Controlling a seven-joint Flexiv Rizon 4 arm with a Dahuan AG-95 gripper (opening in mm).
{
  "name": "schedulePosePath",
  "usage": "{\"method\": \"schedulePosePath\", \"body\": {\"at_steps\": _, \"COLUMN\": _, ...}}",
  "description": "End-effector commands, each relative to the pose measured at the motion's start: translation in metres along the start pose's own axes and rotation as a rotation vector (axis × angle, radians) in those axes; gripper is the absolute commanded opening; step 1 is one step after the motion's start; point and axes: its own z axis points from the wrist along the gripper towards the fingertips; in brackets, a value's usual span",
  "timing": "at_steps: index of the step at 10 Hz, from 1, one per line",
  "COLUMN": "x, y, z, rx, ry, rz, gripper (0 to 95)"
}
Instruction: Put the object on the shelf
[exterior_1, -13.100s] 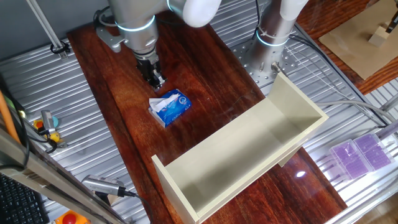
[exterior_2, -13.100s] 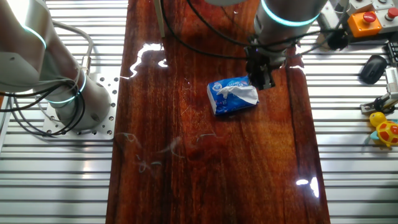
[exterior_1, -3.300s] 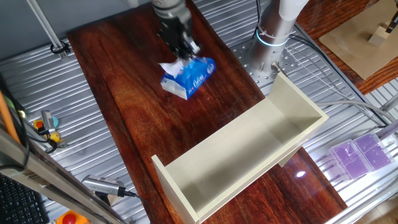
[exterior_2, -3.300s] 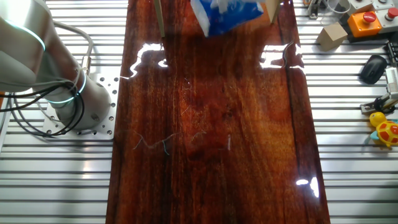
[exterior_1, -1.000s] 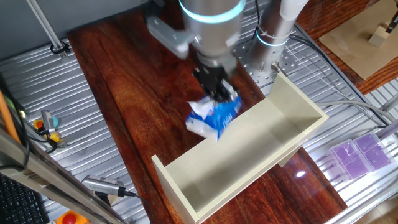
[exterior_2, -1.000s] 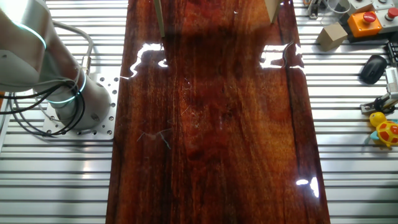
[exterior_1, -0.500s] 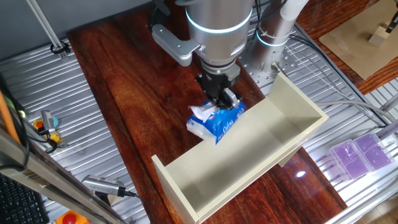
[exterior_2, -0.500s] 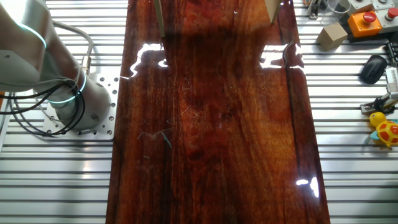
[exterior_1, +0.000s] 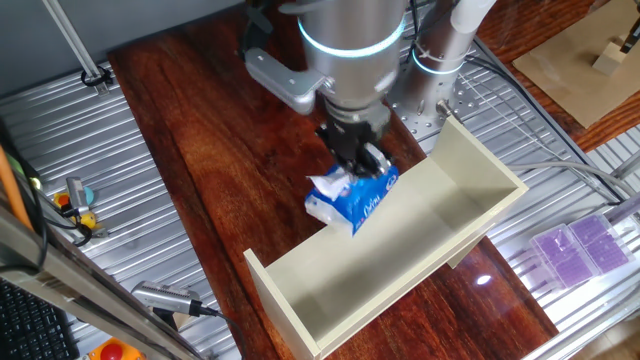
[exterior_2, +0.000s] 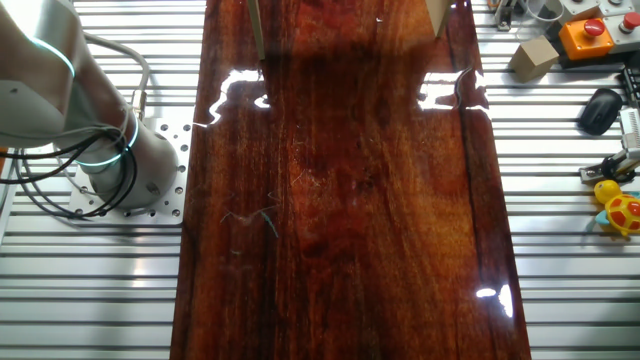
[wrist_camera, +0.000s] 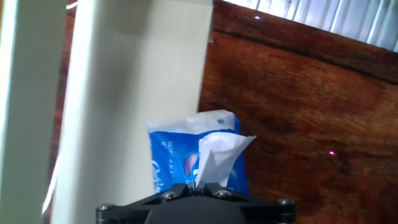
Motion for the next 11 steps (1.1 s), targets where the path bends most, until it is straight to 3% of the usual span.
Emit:
{"method": "schedulePosePath", "body": {"at_steps": 1, "x": -0.007, "y": 0.009, "z": 0.002, "rx": 0.003, "ry": 0.005, "rz": 0.060, "gripper": 0.0}}
{"method": "schedulePosePath", "body": {"at_steps": 4, "x": -0.009, "y": 0.024, "z": 0.008, "rx": -0.012, "ry": 0.001, "rz": 0.113, "gripper": 0.0}}
{"method": "schedulePosePath", "body": {"at_steps": 11, "x": -0.014, "y": 0.040, "z": 0.020, "rx": -0.020, "ry": 0.003, "rz": 0.236, "gripper": 0.0}}
